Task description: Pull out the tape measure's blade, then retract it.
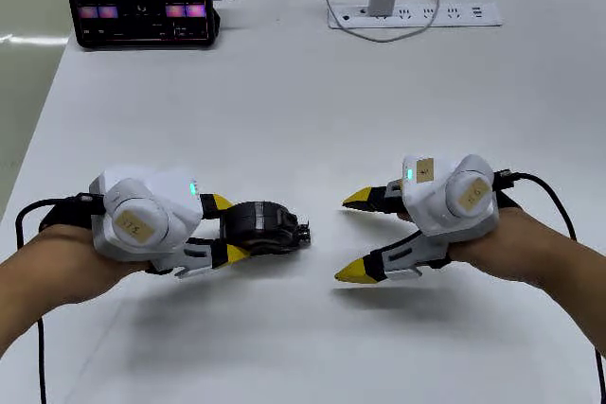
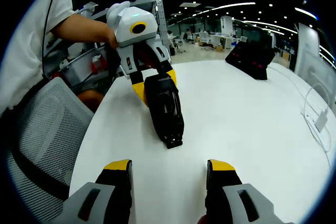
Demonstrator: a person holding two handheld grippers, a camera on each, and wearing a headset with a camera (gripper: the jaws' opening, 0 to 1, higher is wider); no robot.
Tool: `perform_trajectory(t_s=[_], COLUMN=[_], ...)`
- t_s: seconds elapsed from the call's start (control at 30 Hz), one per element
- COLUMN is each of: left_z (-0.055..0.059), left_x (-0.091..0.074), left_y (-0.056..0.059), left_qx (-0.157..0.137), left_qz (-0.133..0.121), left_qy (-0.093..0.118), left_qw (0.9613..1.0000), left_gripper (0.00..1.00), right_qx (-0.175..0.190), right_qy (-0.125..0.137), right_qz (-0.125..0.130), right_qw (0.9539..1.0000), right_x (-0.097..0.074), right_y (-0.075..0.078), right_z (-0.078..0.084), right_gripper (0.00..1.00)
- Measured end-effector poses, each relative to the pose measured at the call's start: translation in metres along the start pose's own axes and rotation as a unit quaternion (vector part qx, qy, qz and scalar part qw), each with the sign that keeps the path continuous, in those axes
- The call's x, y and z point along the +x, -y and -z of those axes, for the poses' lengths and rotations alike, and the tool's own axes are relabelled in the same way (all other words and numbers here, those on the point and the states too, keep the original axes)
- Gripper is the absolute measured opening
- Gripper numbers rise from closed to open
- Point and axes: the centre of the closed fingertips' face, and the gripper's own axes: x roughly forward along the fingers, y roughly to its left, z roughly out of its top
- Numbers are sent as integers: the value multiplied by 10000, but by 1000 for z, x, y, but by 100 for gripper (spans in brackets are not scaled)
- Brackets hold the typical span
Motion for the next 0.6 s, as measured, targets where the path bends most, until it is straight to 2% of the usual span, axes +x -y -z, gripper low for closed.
perform_trajectory(t_s=[0.37,0.6], left_z=[0,0], left_x=[-1,-2], left_y=[0,0], left_qx=[133,174], left_qz=[21,43], left_qy=[-33,-20], left_qw=[9999,9998], left_gripper=[25,25], right_qx=[-224,-348], right_qy=[-39,-11], right_qz=[-75,-94], right_qw=[9997,9994], right_x=[12,16], right_y=[0,1], right_z=[-2,-5], right_gripper=[48,40])
